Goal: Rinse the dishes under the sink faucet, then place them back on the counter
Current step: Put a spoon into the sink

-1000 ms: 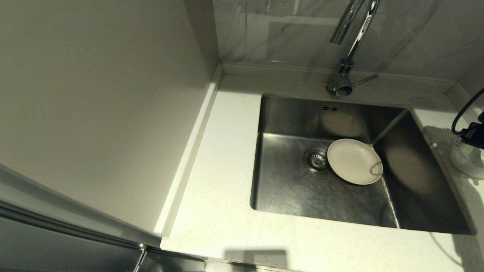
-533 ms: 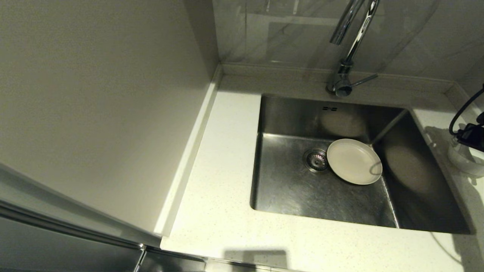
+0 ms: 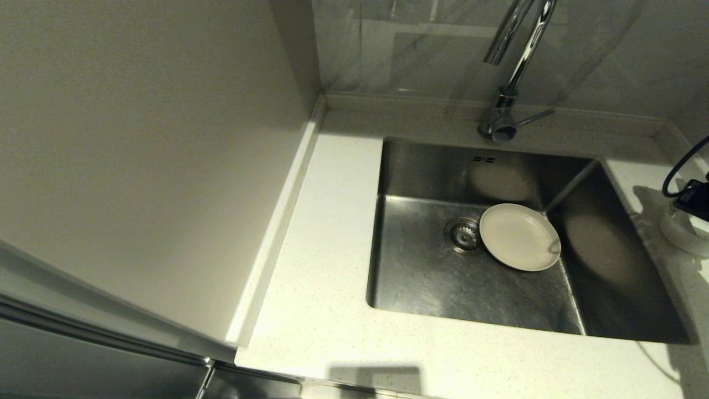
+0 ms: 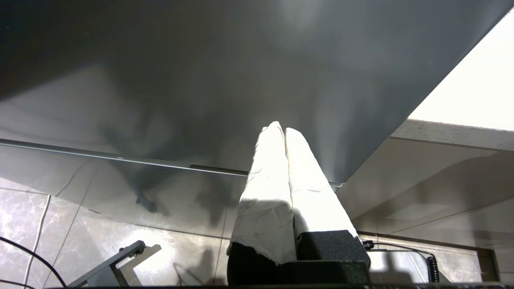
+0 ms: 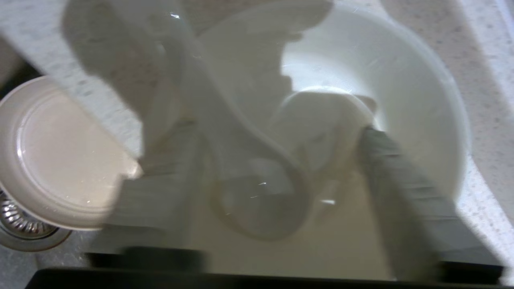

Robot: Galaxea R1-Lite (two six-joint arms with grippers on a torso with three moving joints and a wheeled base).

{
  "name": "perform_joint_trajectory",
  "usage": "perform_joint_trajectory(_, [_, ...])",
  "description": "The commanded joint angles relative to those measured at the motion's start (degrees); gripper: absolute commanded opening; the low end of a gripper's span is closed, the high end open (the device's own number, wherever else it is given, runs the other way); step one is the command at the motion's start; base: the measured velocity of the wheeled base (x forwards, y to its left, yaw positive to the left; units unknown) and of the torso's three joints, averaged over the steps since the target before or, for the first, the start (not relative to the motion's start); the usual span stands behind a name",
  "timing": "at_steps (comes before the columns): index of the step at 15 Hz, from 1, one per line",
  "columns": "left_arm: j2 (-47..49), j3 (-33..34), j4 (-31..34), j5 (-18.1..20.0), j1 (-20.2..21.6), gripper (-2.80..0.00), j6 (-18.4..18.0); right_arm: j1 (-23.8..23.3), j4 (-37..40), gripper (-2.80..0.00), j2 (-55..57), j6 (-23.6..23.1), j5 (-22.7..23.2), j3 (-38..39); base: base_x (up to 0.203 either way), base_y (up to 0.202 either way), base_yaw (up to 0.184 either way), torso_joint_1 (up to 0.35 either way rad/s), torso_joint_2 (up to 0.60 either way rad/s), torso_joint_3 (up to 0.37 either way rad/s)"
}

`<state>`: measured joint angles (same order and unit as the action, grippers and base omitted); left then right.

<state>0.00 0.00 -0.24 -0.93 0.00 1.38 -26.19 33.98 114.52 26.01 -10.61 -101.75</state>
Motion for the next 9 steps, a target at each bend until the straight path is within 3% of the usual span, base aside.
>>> perform_joint_trajectory(1, [-0.18,0.00,-0.02,-0.04,0.00,-2.80,0.03,-0.96,0.13,-2.80,-0.09,0.18,0.49,0.40,0.000,0.000,0.000,0.000,0.00,0.000])
perform_joint_trajectory(9, [-0.18,0.00,-0.02,-0.04,0.00,-2.80,0.03,-1.41,0.04,-2.80,-0.26,0.18,1.11,1.56,0.000,0.000,0.000,0.000,0.00,0.000])
